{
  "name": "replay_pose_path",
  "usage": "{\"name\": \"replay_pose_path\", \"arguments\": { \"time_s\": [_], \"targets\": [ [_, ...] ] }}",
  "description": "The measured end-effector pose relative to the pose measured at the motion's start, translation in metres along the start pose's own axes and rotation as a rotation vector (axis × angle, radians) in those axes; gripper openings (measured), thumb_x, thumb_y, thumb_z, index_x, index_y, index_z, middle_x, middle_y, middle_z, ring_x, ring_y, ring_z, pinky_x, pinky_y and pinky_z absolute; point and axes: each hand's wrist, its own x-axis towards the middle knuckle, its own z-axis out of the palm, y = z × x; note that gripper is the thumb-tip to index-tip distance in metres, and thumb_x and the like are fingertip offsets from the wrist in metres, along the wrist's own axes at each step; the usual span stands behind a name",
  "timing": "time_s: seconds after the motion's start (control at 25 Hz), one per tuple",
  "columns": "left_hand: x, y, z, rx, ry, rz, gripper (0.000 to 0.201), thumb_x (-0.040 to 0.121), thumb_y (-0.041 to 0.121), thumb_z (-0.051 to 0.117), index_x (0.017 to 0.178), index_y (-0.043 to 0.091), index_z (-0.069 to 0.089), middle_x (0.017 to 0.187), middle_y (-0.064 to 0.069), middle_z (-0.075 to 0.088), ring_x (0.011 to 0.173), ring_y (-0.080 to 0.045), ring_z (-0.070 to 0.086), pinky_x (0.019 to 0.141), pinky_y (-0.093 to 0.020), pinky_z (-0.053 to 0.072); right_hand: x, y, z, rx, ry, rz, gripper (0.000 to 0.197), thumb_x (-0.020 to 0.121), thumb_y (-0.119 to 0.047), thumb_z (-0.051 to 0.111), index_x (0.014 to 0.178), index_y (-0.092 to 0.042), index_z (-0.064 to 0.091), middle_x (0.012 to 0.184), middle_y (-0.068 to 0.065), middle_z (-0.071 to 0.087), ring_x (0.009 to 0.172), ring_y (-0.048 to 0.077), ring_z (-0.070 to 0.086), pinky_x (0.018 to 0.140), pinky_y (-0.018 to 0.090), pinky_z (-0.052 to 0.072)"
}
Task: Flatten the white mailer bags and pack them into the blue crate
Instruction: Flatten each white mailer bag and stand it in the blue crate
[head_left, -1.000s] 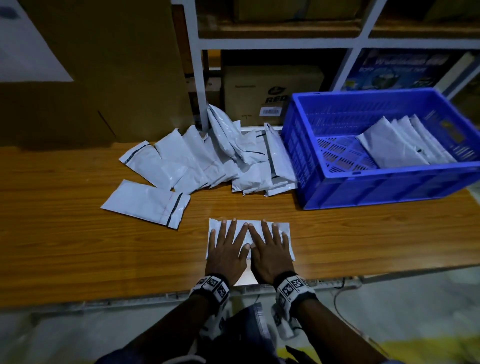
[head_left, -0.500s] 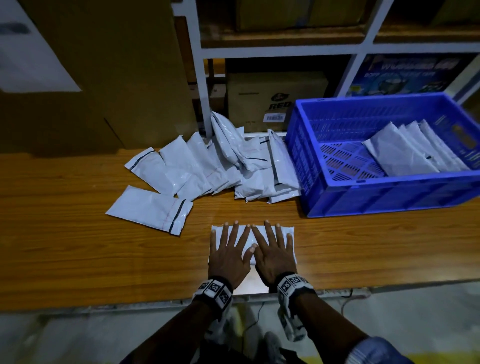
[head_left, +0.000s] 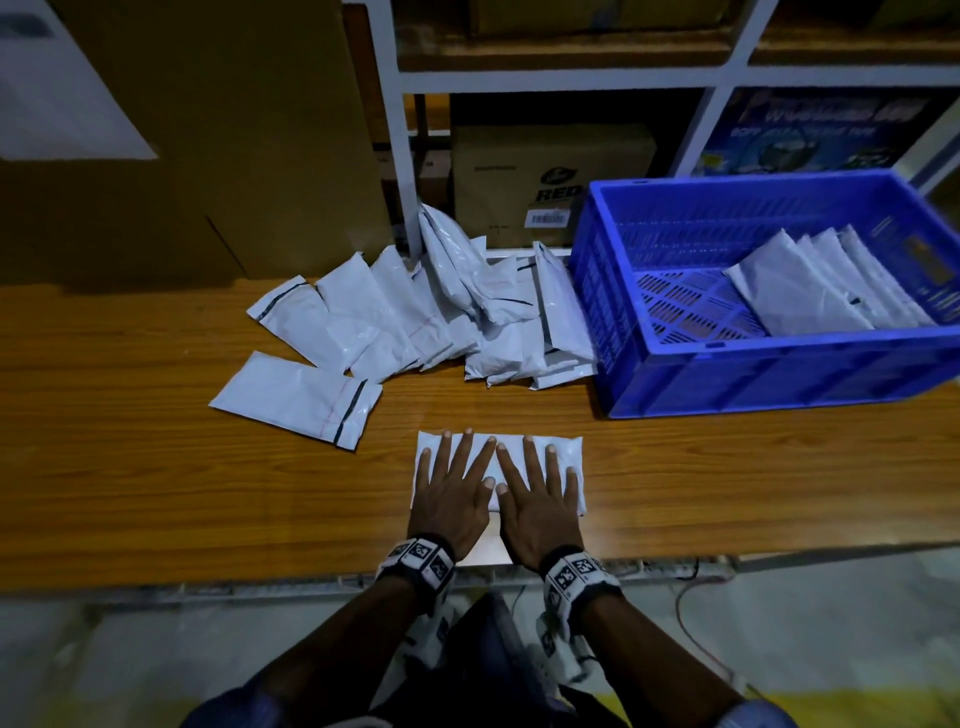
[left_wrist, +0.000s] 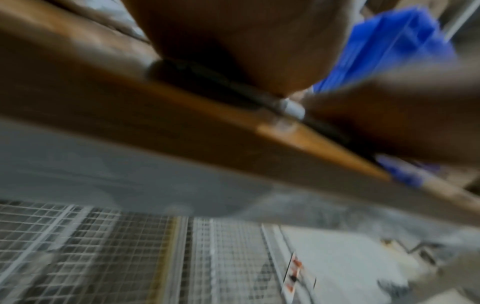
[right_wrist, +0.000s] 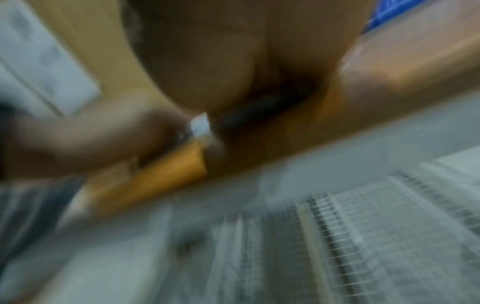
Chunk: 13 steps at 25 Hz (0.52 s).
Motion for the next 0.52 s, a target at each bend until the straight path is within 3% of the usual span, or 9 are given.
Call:
{"name": "replay_pose_path", "arguments": {
  "time_s": [0.24, 0.4, 0.52],
  "targets": [
    [-0.007, 0.014, -0.009, 0.075, 0.109, 0.007, 0.061, 0.103, 0.045, 0.028, 0.159, 0.035, 0.007, 0.168, 0.001, -0.003, 0.154, -0.026, -0.008, 0.123, -0.054, -0.001, 0.006, 0.005, 0.008, -0.047, 0.019, -0.006, 0.056, 0.102, -0.048, 0.012, 0.152, -0.044, -0.012, 0.161, -0.006, -0.025, 0.148, 0.022, -0.024, 0.118, 0.050, -0.014],
    [-0.008, 0.010, 0.001, 0.039, 0.060, -0.032, 0.058, 0.103, 0.045, 0.017, 0.158, 0.038, 0.001, 0.168, 0.004, -0.002, 0.153, -0.023, -0.013, 0.123, -0.052, -0.003, 0.008, 0.008, 0.000, -0.016, -0.080, -0.028, 0.055, 0.102, -0.048, 0.009, 0.150, -0.047, -0.018, 0.157, -0.009, -0.033, 0.146, 0.021, -0.028, 0.116, 0.049, -0.019],
    [-0.005, 0.007, 0.007, 0.013, 0.035, -0.058, 0.059, 0.103, 0.045, 0.021, 0.159, 0.039, 0.004, 0.168, 0.007, -0.003, 0.154, -0.021, -0.012, 0.122, -0.049, -0.005, 0.010, 0.009, -0.016, 0.017, -0.055, -0.054, 0.055, 0.103, -0.045, 0.013, 0.153, -0.044, -0.008, 0.160, -0.009, -0.024, 0.148, 0.024, -0.023, 0.117, 0.050, -0.014]
  ]
}}
